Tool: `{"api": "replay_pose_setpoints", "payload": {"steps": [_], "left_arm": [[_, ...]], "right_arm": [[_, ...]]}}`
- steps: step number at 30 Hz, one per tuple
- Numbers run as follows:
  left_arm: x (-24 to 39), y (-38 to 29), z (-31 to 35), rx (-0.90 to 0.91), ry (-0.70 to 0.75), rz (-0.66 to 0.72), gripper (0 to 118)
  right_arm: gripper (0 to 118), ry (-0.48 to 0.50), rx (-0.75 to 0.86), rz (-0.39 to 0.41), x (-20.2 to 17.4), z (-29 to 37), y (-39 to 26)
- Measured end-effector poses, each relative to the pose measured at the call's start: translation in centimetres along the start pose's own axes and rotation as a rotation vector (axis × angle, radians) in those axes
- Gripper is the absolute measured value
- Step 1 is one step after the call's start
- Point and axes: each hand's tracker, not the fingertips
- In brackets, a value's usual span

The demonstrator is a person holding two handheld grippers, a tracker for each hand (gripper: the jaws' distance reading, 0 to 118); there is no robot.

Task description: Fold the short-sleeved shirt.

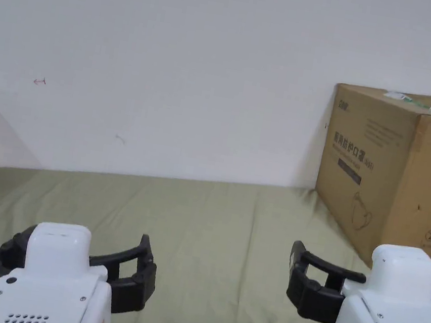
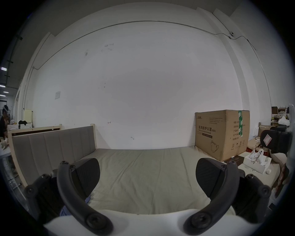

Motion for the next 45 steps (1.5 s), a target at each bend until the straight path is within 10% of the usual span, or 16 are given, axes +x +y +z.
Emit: {"api": "replay_pose_setpoints", "payload": {"steps": [4, 6, 9, 12, 13, 14, 15, 18, 23, 26, 30, 34, 36, 45], "left_arm": [[0.2, 0.4, -0.3, 0.000, -0.006, 0.010, 118], [1.1, 0.9, -0.3, 0.051, 0.047, -0.112, 118], [5.2, -0.7, -0.2, 0.233, 0.226, -0.738, 118], [8.2, -4.5, -0.8, 0.402, 0.381, -1.537, 118], [8.1, -6.4, -1.4, 0.443, 0.417, -1.689, 118], [8.2, -6.3, -1.2, 0.440, 0.379, -1.687, 118], [8.0, -5.8, -0.8, 0.354, 0.276, -1.486, 118], [7.3, -3.0, -1.0, 0.194, 0.209, -1.059, 118], [3.1, 3.2, -2.5, 0.054, 0.053, -0.352, 118], [0.5, 3.8, -3.2, 0.072, 0.013, -0.043, 116], [-0.3, 1.7, -3.6, 0.083, 0.024, 0.010, 116], [0.0, 0.9, -3.0, 0.039, -0.006, 0.018, 116], [0.7, 0.5, -2.7, -0.004, 0.012, -0.035, 116], [0.6, 0.3, -1.9, 0.011, -0.010, -0.014, 116]], "right_arm": [[118, -0.019, 0.016, -0.019, 0.1, -0.1, 0.0], [118, -0.036, 0.045, -0.200, 1.6, -0.1, -0.2], [118, -0.067, -0.055, -0.863, 6.7, -0.9, -2.5], [118, -0.070, -0.188, -1.732, 11.5, -2.0, -10.3], [118, -0.102, -0.254, -2.030, 11.8, -1.8, -13.7], [118, -0.159, -0.278, -2.143, 11.6, -1.5, -15.4], [118, -0.213, -0.318, -2.091, 11.8, -1.1, -16.1], [118, -0.192, -0.234, -1.544, 12.3, -0.4, -13.9], [118, -0.027, -0.095, -1.236, 11.8, -2.3, -6.9], [118, -0.002, -0.045, -0.784, 8.8, -2.8, -2.3], [118, -0.093, 0.016, -0.209, 3.6, -2.4, 0.1], [118, -0.108, 0.050, 0.144, 0.4, -2.4, -0.6], [118, -0.096, 0.070, 0.218, -0.4, -2.0, -1.3], [118, -0.073, 0.041, 0.105, -0.6, -1.3, -1.8]]}}
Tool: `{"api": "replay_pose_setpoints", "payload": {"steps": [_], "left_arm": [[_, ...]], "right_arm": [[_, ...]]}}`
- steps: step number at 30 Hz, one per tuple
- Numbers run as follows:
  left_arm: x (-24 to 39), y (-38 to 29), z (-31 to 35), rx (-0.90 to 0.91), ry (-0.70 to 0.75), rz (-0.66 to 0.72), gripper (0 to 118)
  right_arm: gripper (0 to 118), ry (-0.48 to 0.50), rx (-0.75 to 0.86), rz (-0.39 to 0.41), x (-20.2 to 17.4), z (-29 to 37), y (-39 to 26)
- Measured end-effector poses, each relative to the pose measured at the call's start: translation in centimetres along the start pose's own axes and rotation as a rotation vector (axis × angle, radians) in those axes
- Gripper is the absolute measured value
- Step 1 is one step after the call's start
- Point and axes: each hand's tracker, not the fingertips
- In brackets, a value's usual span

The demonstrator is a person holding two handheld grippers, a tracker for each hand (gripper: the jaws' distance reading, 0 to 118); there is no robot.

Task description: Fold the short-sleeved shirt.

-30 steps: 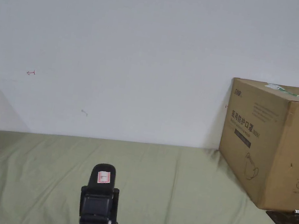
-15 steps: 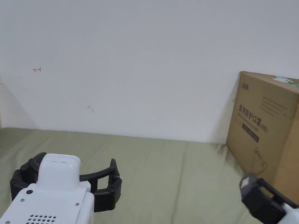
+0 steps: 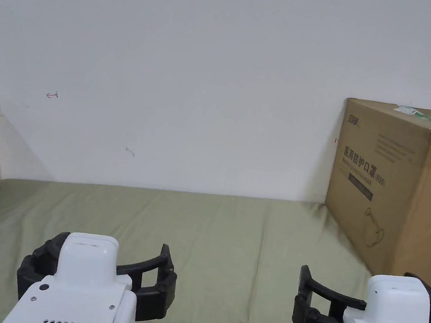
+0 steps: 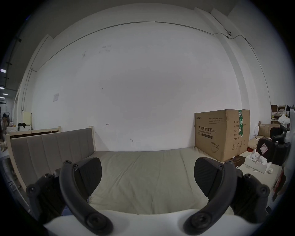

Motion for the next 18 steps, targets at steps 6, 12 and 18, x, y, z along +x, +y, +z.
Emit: {"api": "replay_pose_setpoints", "payload": {"steps": [6, 12, 18], "left_arm": [[-0.34, 0.38, 0.10, 0.019, 0.002, 0.042, 116], [-0.33, 0.37, 0.42, 0.033, -0.050, 0.038, 116], [0.40, 0.36, 0.59, 0.040, -0.021, 0.001, 116]], "right_arm": [[118, 0.004, 0.018, 0.017, -0.28, 0.23, 0.24], [118, 0.028, 0.008, 0.030, -0.77, 0.43, 0.23], [118, 0.052, 0.015, 0.007, -0.85, 0.76, 0.75]]}}
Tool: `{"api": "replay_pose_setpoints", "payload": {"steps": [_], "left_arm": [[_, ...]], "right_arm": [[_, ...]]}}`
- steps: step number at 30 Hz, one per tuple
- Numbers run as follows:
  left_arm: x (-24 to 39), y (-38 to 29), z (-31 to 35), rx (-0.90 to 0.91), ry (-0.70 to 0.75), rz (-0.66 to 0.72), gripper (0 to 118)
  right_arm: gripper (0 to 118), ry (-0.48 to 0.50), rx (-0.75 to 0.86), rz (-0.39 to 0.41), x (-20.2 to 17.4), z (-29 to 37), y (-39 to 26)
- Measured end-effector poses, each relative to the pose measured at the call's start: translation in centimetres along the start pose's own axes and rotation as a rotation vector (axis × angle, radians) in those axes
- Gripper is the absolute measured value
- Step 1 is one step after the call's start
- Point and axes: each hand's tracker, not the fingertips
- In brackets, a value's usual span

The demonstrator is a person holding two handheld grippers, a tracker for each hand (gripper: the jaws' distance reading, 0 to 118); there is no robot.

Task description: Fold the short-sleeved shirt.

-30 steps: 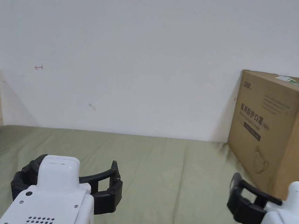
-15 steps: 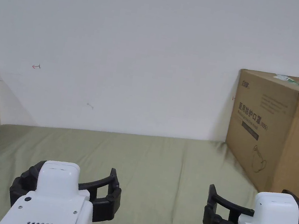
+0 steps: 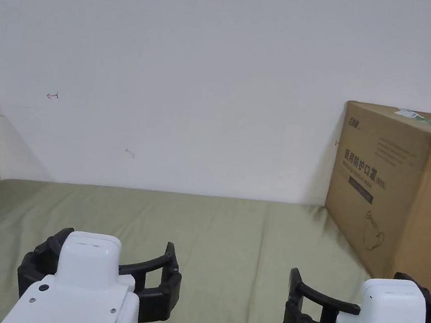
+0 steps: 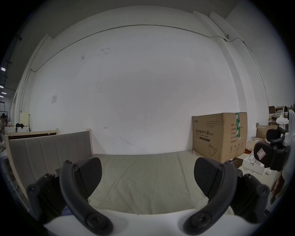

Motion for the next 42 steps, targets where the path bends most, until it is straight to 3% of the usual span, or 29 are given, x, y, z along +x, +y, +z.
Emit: {"api": "replay_pose_setpoints", "payload": {"steps": [6, 8, 9, 10, 11, 12, 13, 16, 22, 26, 29, 34, 37, 40, 42], "left_arm": [[-0.2, 0.3, -0.1, 0.011, 0.042, 0.013, 115], [-0.3, 0.3, -0.1, 0.005, 0.048, 0.006, 103], [-0.3, 0.3, -0.1, 0.003, 0.043, 0.003, 87], [-0.3, 0.3, -0.1, -0.008, 0.034, 0.000, 46], [-0.3, 0.3, -0.3, -0.034, 0.013, -0.002, 7], [-0.3, 0.2, -0.8, -0.080, 0.022, -0.015, 0], [-0.1, -0.2, -0.9, -0.083, 0.039, -0.021, 0], [-0.1, -0.6, -1.2, -0.096, -0.003, -0.019, 0], [0.0, -0.8, -1.4, -0.117, -0.020, 0.025, 0], [-2.2, -1.1, -0.9, -0.136, 0.014, 0.028, 0], [-6.0, -1.3, 0.8, -0.145, 0.099, -0.032, 0], [-14.7, -1.7, 5.8, -0.163, 0.355, -0.111, 0], [-18.5, -2.1, 8.6, -0.171, 0.498, -0.111, 0], [-20.4, -2.4, 10.2, -0.177, 0.534, -0.072, 0], [-21.1, -2.6, 10.7, -0.180, 0.554, -0.072, 0]], "right_arm": [[118, 0.017, -0.021, 0.027, -0.2, -0.1, 0.3], [117, 0.044, -0.069, 0.011, -0.1, -0.1, 0.3], [112, 0.067, -0.068, -0.019, 0.0, -0.1, 0.3], [84, 0.080, -0.067, -0.052, 0.2, 0.0, 0.2], [41, 0.091, -0.047, -0.085, 0.4, 0.1, 0.2], [2, 0.055, -0.073, -0.078, 0.5, -0.1, 0.1], [1, 0.012, -0.092, -0.062, 0.6, -0.3, 0.0], [1, 0.040, -0.079, -0.070, 1.0, -0.4, -0.3], [1, 0.004, -0.081, -0.095, 1.8, -0.7, 0.0], [1, 0.001, -0.087, -0.061, 0.5, -1.6, -0.5], [1, 0.105, -0.102, -0.066, -2.9, -3.4, -0.6], [1, 0.361, -0.121, -0.091, -12.8, -5.9, -0.3], [1, 0.449, -0.134, -0.058, -18.6, -5.4, -0.5], [1, 0.605, -0.125, -0.076, -21.6, -4.8, -0.8], [1, 0.648, -0.124, -0.079, -22.7, -4.7, -0.9]]}}
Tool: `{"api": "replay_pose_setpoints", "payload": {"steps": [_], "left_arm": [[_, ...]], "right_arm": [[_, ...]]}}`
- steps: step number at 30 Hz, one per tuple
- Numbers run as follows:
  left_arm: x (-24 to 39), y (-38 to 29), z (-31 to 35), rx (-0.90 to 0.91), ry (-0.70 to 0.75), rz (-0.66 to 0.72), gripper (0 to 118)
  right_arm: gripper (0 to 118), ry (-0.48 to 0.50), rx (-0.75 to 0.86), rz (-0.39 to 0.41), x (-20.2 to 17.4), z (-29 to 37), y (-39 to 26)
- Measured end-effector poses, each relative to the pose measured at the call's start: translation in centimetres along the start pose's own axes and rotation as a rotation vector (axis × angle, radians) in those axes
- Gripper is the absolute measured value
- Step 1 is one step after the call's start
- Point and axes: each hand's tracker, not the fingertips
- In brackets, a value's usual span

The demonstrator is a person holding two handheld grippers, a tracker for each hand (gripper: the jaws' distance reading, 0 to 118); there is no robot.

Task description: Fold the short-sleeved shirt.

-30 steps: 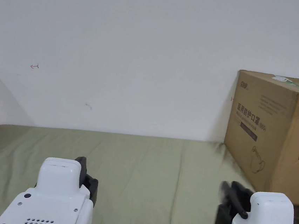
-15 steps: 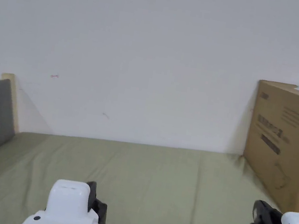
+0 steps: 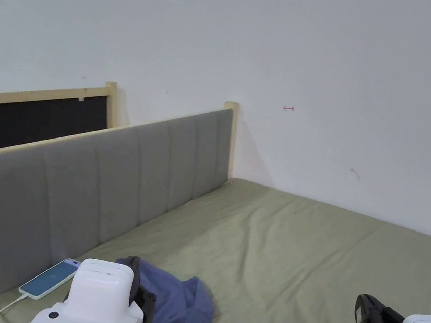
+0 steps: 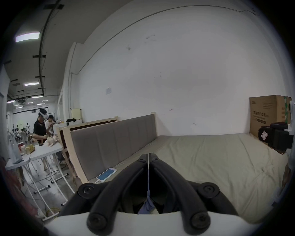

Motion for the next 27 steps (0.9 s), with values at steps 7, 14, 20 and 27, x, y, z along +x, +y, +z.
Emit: {"api": "replay_pose_setpoints", "payload": {"steps": [7, 14, 20, 27], "left_arm": [[-2.8, 2.3, -8.2, -0.128, -0.057, 0.024, 0], [-5.6, -3.9, -27.4, -0.872, -0.282, 0.249, 5], [-3.5, -13.0, -35.4, -1.065, -0.233, 0.218, 90], [1.9, -20.5, -39.1, -1.165, -0.171, 0.154, 111]], "right_arm": [[1, -0.022, -0.060, 0.047, 1.4, -0.6, -0.5], [1, -0.094, -0.202, 0.126, 5.1, -0.4, -3.0], [1, -0.153, -0.352, 0.091, 7.7, -0.9, -5.1], [1, -0.189, -0.461, -0.008, 9.7, -3.3, -6.4]]}}
